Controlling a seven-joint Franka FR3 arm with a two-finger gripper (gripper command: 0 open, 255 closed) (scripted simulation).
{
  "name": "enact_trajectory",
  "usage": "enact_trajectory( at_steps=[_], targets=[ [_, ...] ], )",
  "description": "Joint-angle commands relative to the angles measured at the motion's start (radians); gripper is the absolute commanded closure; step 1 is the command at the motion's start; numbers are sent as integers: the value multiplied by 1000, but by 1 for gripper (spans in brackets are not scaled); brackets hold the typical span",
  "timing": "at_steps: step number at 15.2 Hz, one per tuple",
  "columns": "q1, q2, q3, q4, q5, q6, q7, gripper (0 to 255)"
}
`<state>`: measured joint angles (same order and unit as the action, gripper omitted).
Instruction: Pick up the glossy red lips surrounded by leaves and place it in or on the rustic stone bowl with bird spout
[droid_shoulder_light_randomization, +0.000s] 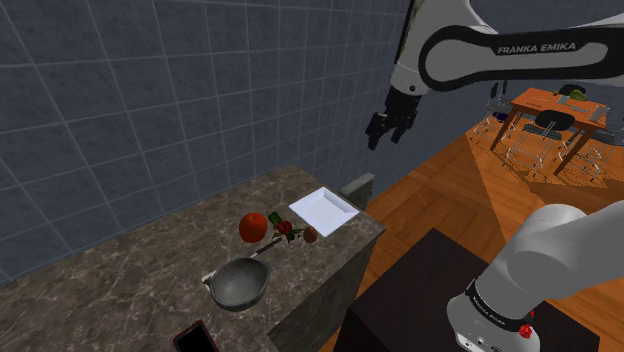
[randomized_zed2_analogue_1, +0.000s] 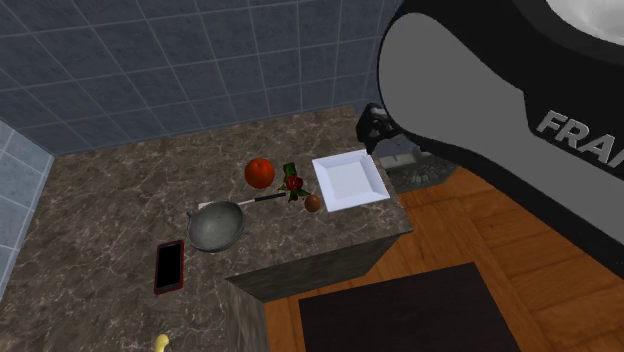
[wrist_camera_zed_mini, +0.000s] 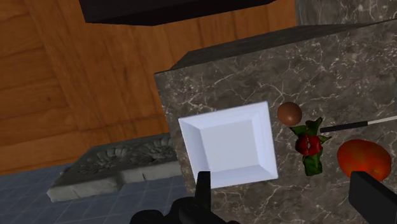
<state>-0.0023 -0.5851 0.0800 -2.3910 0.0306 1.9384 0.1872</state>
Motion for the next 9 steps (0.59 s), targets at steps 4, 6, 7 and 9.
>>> enact_trajectory(
  at_steps=[4, 6, 7, 9],
  targets=[
    [9, 153, 5, -16, 29, 166, -1, 0],
    [14, 217, 7, -14, 41, 228, -3, 0],
    [16, 251, 9, -11, 48, 258, -4, 0],
    [21, 321, 11, -1, 60, 315, -8, 0]
  ],
)
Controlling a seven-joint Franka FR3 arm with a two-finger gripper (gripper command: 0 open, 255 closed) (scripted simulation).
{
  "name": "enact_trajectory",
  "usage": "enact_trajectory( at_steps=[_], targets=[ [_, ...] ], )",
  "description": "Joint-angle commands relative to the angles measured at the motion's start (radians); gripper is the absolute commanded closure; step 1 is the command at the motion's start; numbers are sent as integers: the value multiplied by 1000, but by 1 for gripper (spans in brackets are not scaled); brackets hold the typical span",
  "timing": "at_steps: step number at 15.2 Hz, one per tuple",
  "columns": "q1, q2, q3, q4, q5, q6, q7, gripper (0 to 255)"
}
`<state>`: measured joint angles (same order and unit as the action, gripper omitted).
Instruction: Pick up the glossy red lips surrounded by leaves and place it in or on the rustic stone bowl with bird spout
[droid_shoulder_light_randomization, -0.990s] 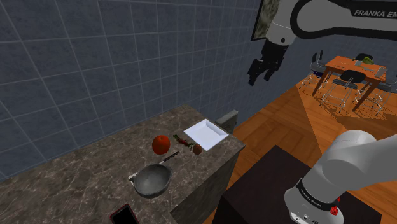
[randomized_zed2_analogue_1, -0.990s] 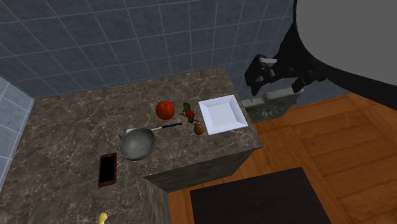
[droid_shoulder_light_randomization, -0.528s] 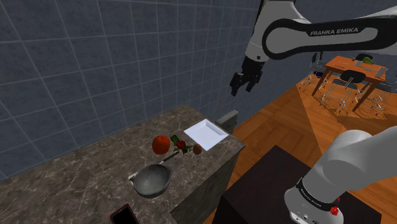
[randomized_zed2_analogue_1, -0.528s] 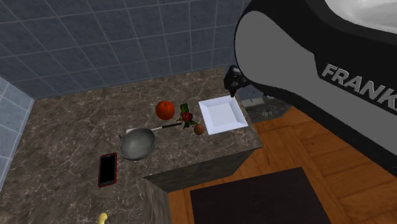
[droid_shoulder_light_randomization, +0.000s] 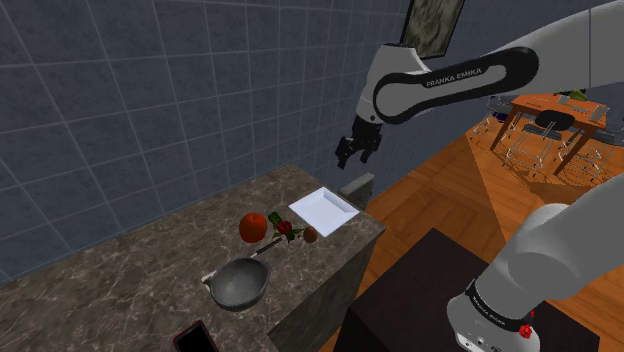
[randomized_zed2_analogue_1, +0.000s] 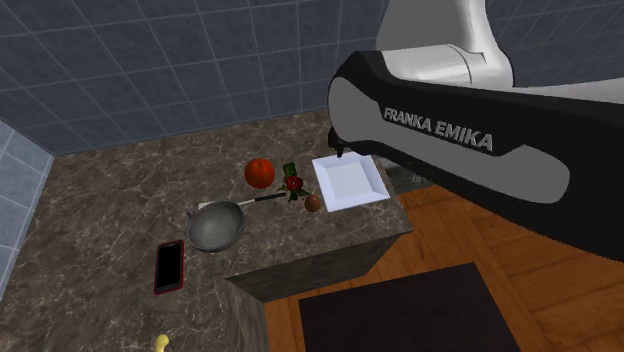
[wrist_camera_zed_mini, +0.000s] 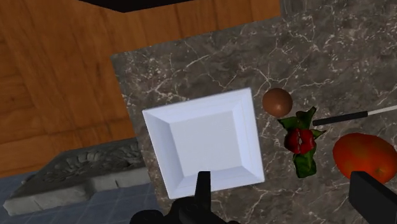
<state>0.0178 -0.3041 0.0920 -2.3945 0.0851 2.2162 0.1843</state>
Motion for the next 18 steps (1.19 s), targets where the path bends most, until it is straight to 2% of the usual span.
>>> enact_trajectory(
  at_steps=[1, 10, 18],
  targets=[
    [4, 75, 1, 10, 12, 65, -7, 0],
    [25, 413, 18, 136, 75, 271, -36, 0],
    [37, 722, 44, 336, 117, 377, -61, 0]
  ],
)
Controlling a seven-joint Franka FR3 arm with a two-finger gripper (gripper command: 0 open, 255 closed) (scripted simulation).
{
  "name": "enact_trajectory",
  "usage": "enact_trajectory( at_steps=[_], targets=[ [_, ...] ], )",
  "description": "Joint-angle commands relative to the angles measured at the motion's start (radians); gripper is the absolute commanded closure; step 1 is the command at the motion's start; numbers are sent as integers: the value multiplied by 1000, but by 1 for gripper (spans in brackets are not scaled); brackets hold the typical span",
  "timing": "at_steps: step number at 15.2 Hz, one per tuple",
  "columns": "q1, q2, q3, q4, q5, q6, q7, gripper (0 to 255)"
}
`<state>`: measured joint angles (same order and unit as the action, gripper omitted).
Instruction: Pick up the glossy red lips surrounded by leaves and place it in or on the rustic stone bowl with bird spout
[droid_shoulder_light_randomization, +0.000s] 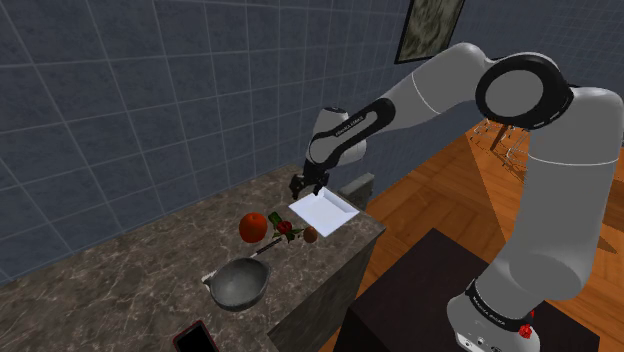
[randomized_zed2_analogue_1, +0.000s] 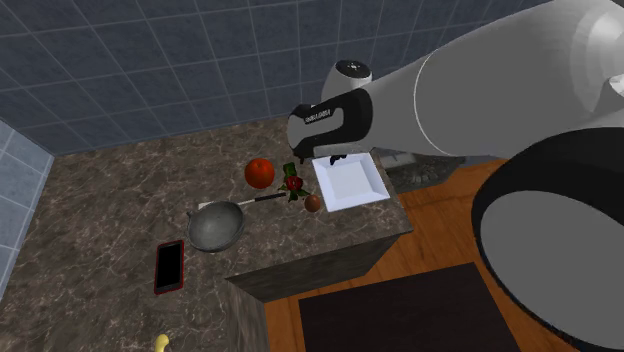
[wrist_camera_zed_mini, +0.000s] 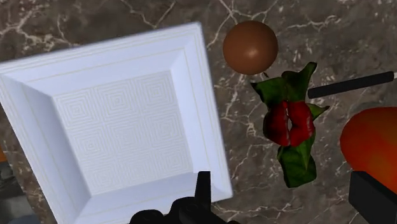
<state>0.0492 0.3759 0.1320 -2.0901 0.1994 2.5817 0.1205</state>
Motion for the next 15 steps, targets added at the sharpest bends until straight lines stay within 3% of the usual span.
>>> enact_trajectory(
  at_steps=[1, 5, 15],
  targets=[
    [7, 81, 7, 62, 6, 20, 0, 0],
    [15, 231, 19, 191, 14, 39, -5, 0],
    [30, 326, 18, 234, 11, 92, -4, 0]
  ],
)
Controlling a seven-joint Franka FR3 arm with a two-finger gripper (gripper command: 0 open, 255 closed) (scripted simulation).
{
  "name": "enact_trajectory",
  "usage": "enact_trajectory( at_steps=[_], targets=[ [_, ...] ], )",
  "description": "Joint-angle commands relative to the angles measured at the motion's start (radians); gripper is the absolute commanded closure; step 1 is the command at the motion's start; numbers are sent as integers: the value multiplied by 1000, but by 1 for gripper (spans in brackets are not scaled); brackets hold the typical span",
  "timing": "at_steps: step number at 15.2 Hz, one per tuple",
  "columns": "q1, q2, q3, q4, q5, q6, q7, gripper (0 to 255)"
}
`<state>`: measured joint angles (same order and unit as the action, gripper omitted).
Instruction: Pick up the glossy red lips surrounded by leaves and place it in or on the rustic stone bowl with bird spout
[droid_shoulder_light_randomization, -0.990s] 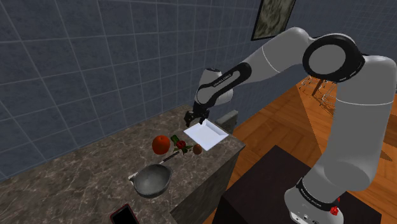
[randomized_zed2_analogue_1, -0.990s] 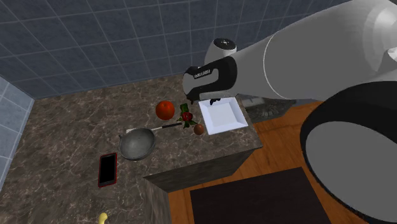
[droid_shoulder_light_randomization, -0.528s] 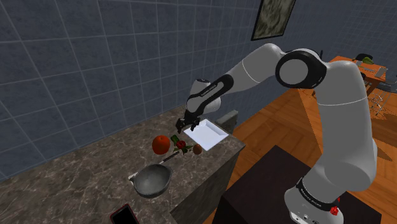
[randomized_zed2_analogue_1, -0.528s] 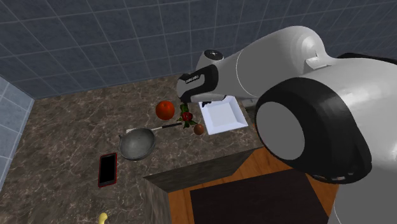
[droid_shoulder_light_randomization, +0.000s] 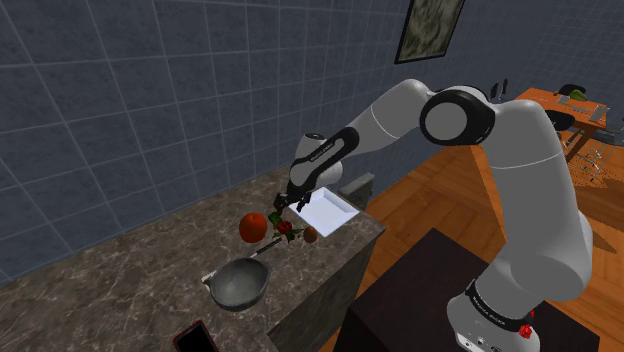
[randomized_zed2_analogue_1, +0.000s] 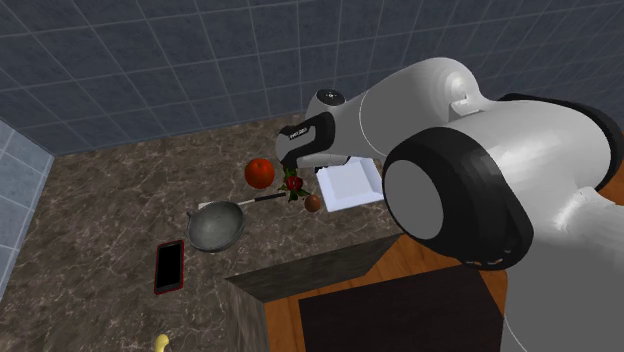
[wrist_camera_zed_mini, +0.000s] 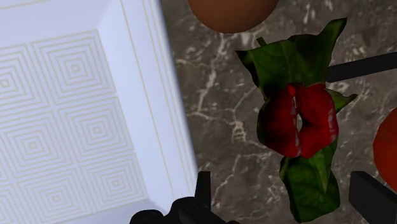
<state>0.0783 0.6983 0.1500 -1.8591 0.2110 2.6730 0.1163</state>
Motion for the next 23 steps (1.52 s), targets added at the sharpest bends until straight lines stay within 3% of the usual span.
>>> enact_trajectory(
  at_steps=[1, 5, 6, 15, 16, 21, 23],
  targets=[
    [1, 3, 0, 3, 0, 1, 0, 0],
    [1, 3, 0, 2, 0, 1, 0, 0],
    [1, 3, 0, 2, 0, 1, 0, 255],
    [1, 3, 0, 2, 0, 1, 0, 255],
    [1, 3, 0, 2, 0, 1, 0, 0],
    [147, -139, -58, -311, -107, 324, -10, 0],
    [150, -108, -60, -293, -108, 337, -11, 0]
  ],
)
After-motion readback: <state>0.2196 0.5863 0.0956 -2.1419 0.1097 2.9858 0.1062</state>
